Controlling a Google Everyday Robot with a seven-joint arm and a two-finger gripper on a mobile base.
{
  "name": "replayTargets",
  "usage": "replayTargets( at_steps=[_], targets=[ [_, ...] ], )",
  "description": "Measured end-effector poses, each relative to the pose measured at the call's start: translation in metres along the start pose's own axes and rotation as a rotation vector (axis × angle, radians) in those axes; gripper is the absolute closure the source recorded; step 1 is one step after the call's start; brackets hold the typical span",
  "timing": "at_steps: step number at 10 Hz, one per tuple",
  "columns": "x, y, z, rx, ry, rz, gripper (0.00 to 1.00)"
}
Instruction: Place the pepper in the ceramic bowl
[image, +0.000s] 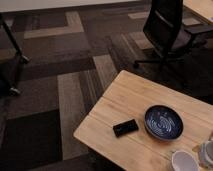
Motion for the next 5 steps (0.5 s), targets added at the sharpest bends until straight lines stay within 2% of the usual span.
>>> replayTargets(
  at_steps=[3,4,5],
  targets=[
    [0.0,-0.006,0.01,0.012,0.01,-0.023,0.35],
    [0.0,-0.006,0.012,0.013,0.014,-0.031,0.41],
    [0.001,-0.004,0.014,0.009,0.015,-0.044,0.58]
  ],
)
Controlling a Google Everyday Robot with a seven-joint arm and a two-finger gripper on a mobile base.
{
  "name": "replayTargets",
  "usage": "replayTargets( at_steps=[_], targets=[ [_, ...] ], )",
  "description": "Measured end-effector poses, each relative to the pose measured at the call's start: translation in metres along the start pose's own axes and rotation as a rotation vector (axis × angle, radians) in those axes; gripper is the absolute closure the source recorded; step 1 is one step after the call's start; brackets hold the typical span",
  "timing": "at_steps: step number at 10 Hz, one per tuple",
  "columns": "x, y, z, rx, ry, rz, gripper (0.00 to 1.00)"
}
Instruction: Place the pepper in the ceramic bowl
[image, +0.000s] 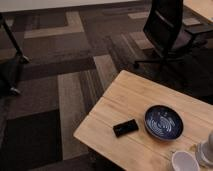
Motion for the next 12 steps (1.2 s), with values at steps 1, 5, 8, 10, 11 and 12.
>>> replayTargets(
  at_steps=[1,5,8,10,11,12],
  targets=[
    [0.0,0.001,0.0,-0.002,0.003,-0.015,0.73],
    [0.002,-0.016,-0.039,0.001,0.081,-0.04,1.0],
    [-0.042,-0.083,-0.097,0.042,0.097,-0.071,1.0],
    [-0.072,-0.111,-0.114,0.058,0.095,-0.102,1.0],
    [-0.109,-0.115,-0.114,0.051,0.085,-0.171,1.0],
    [-0.121,-0.109,-0.11,0.038,0.084,-0.212,1.0]
  ],
)
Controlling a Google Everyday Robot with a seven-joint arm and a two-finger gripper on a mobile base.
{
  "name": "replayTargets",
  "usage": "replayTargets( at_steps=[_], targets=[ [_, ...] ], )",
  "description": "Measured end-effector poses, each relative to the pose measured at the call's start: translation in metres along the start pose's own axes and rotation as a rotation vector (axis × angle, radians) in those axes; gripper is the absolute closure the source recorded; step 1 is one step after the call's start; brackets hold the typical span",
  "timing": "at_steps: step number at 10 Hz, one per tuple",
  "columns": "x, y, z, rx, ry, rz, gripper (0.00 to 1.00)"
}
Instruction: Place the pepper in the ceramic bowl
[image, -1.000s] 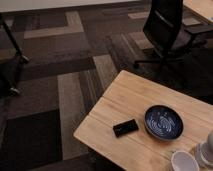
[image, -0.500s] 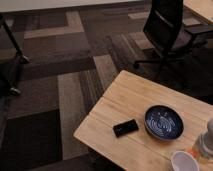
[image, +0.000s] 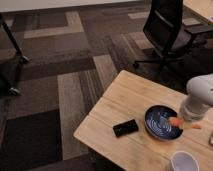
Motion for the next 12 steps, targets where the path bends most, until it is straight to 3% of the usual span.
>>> replayTargets(
  at_steps=[1,2,3,6,8,12],
  targets=[
    [-0.0236,0.0071,0.0067,-0.021,-0.007,-0.06,1.0],
    [-0.0273,0.0064,0.0066,-0.017,-0.009,-0.068,0.99],
    [-0.0227,0.0072,0.0071,-0.018,-0.004,-0.062,0.92],
    [-0.025,0.0068,0.007,-0.018,-0.007,-0.064,0.44],
    [-0.0249,0.0068,0.0071,-0.018,-0.008,-0.063,0.2],
    [-0.0246,0.0069,0.0072,-0.018,-0.008,-0.063,0.2]
  ],
)
